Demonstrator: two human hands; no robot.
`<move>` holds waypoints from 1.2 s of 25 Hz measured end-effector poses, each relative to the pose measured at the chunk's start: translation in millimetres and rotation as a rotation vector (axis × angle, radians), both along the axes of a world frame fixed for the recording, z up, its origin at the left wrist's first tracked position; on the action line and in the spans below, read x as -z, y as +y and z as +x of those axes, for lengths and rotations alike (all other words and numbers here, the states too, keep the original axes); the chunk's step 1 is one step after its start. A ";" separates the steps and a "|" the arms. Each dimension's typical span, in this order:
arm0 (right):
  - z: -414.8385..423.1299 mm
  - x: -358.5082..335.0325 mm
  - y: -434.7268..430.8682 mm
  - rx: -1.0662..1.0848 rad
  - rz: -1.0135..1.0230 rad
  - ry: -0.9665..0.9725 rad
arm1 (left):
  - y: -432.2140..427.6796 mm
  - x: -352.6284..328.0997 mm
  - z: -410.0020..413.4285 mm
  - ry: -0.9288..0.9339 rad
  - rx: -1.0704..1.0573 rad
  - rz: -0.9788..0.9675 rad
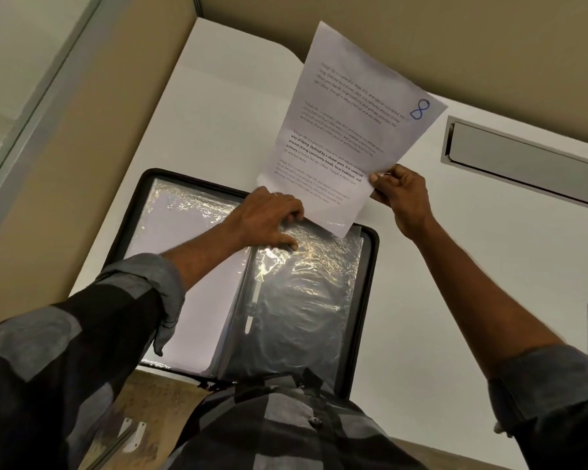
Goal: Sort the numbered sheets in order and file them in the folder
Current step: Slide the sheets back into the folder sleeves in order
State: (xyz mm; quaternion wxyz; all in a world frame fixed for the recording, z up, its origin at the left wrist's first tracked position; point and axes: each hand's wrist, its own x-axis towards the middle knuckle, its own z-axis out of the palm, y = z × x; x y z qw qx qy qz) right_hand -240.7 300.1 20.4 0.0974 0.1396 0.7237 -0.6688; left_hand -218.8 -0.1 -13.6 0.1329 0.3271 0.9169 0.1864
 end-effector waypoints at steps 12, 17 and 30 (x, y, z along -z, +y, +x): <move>-16.6 12.4 17.6 -0.167 0.029 -0.106 | -22.7 -6.7 -25.7 0.008 0.010 -0.090; -25.8 19.2 17.6 -0.202 0.053 -0.141 | -20.9 1.1 -29.5 -0.063 0.067 -0.177; -27.3 41.9 11.9 -0.229 0.097 -0.163 | -27.0 8.6 -45.8 -0.417 0.113 -0.010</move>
